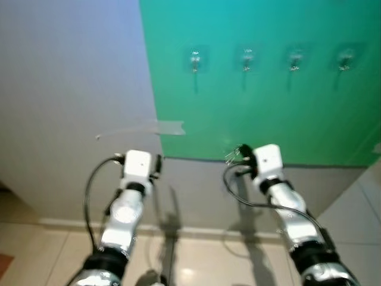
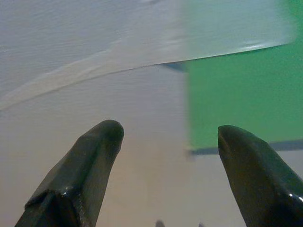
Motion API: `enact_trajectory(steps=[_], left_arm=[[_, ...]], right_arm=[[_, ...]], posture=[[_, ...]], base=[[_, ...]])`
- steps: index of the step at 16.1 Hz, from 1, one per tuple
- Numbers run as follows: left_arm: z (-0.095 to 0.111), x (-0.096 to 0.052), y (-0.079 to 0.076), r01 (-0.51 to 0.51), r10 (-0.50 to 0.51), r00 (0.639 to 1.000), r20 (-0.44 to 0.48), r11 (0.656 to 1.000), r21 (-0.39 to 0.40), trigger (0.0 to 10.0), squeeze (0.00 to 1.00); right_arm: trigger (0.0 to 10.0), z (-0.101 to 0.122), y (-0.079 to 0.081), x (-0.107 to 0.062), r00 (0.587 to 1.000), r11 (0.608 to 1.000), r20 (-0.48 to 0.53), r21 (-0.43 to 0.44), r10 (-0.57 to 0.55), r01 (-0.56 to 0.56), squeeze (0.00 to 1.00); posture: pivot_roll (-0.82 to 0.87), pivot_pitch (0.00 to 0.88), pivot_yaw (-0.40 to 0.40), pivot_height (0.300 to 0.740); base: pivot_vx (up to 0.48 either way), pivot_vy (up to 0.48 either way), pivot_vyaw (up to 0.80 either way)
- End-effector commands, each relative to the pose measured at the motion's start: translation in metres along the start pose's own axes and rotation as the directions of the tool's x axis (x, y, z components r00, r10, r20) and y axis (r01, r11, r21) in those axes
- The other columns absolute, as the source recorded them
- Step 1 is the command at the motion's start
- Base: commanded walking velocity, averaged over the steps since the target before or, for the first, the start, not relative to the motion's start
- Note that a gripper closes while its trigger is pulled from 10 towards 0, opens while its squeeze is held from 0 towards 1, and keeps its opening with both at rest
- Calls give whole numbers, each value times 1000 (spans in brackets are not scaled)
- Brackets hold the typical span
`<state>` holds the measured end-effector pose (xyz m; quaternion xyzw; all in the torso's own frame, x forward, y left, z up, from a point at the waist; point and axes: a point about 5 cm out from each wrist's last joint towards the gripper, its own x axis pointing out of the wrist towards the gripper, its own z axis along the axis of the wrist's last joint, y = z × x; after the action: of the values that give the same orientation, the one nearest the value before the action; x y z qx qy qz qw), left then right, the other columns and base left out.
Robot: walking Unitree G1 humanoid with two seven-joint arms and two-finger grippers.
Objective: Hang keys on a hook
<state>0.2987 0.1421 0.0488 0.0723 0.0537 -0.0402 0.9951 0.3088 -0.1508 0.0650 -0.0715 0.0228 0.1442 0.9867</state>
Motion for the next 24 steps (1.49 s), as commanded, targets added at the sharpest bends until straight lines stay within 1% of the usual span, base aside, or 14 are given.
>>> enact_trajectory(steps=[1,3,4,6,8,10,13,15,19,21,24], left_arm=[[5,2,6,-16,15,1000,22,1000,5,10000,0],[4,0,5,-22,22,1000,22,1000,-1,10000,0],[4,0,6,-31,31,999,19,1000,0,10000,0],[3,1,6,-37,37,999,17,999,-3,10000,0],[4,1,6,-39,39,999,19,999,-10,10000,0],[5,1,6,-44,45,999,24,999,-13,10000,0],[4,0,7,-54,55,998,24,998,-16,10000,0],[4,0,7,-58,59,998,23,998,-19,10000,0],[4,0,8,-60,61,998,23,998,-20,10000,0],[4,1,7,-56,56,998,23,998,-20,10000,0],[6,3,5,-49,50,998,27,999,-21,10000,0]], right_arm=[[0,26,3,13,996,1000,87,-11,23,-22,0],[0,60,3,25,980,998,190,-31,61,-56,0],[0,71,3,31,972,996,218,-46,82,-74,0],[0,90,4,41,960,992,257,-74,115,-99,0],[0,101,6,47,951,990,280,-86,130,-110,0],[0,116,11,53,937,986,311,-93,162,-140,0],[0,129,21,54,909,974,351,-98,226,-205,0],[0,134,23,54,901,971,362,-107,238,-213,0],[0,139,19,54,898,971,372,-116,237,-208,0],[0,149,13,52,885,976,414,-135,211,-170,0],[0,156,13,52,874,975,437,-157,214,-160,0]], posture=[[-64,0,15,740],[-61,0,8,740],[-62,0,6,740],[-57,0,0,740],[-54,0,-3,740],[-42,0,-14,740],[-32,0,-23,740],[-31,0,-24,740],[-37,0,-22,740],[-41,0,-18,740],[-44,0,-15,740]], base=[[0,0,0],[0,0,0],[0,0,0],[0,0,0],[0,0,0],[0,0,0],[0,0,0],[0,0,0],[0,0,0],[0,0,0],[0,0,0]])
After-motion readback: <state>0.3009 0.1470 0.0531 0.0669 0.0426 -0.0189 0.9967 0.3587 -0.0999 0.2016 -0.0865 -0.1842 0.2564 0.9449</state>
